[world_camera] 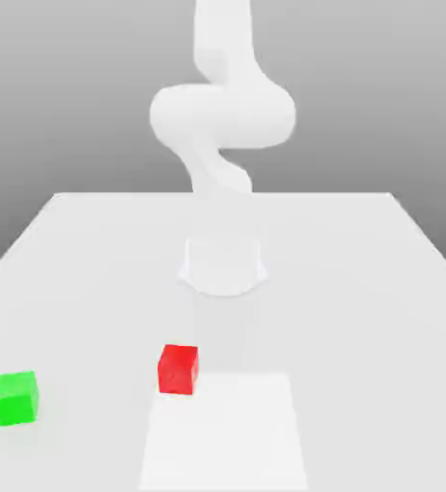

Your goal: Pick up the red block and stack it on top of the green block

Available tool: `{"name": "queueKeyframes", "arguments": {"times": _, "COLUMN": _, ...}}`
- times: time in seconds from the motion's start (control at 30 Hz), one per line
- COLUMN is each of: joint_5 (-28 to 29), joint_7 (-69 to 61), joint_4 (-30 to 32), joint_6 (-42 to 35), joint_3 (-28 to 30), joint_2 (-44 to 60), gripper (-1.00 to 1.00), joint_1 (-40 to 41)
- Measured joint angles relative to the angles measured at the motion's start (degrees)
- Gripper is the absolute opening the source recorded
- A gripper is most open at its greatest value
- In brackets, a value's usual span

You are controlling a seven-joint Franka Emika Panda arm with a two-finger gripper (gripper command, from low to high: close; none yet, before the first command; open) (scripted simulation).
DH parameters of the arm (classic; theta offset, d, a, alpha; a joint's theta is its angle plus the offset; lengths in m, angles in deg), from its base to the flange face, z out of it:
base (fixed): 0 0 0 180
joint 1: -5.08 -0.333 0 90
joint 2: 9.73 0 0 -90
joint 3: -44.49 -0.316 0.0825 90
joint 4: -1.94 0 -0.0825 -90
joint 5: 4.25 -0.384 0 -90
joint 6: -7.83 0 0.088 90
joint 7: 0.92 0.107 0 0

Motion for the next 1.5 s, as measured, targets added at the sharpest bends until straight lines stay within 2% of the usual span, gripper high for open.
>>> {"name": "queueKeyframes", "arguments": {"times": 0.53, "joint_5": 2.22, "joint_7": -1.48, "joint_4": 30.11, "joint_6": 23.48, "joint_3": 4.59, "joint_2": 29.26, "gripper": 0.00, "joint_1": 5.15}}
{"name": "queueKeyframes", "arguments": {"times": 0.63, "joint_5": -0.11, "joint_7": -3.57, "joint_4": 32.19, "joint_6": 32.15, "joint_3": 5.14, "joint_2": 40.53, "gripper": 0.00, "joint_1": 5.41}}
{"name": "queueKeyframes", "arguments": {"times": 0.77, "joint_5": -3.08, "joint_7": -5.77, "joint_4": 31.49, "joint_6": 39.98, "joint_3": 2.07, "joint_2": 49.87, "gripper": 0.00, "joint_1": 7.86}}
{"name": "queueKeyframes", "arguments": {"times": 0.8, "joint_5": -3.35, "joint_7": -6.01, "joint_4": 31.27, "joint_6": 41.52, "joint_3": 1.32, "joint_2": 51.66, "gripper": -1.00, "joint_1": 8.56}}
{"name": "queueKeyframes", "arguments": {"times": 1.03, "joint_5": -3.15, "joint_7": -5.83, "joint_4": 31.24, "joint_6": 41.78, "joint_3": 1.03, "joint_2": 51.98, "gripper": -1.00, "joint_1": 8.88}}
{"name": "queueKeyframes", "arguments": {"times": 1.3, "joint_5": 0.00, "joint_7": -3.55, "joint_4": 33.25, "joint_6": 28.88, "joint_3": 1.98, "joint_2": 37.05, "gripper": -1.00, "joint_1": 8.95}}
{"name": "queueKeyframes", "arguments": {"times": 1.5, "joint_5": -3.07, "joint_7": 2.20, "joint_4": 22.77, "joint_6": 21.84, "joint_3": 7.10, "joint_2": 40.54, "gripper": -1.00, "joint_1": 16.17}}
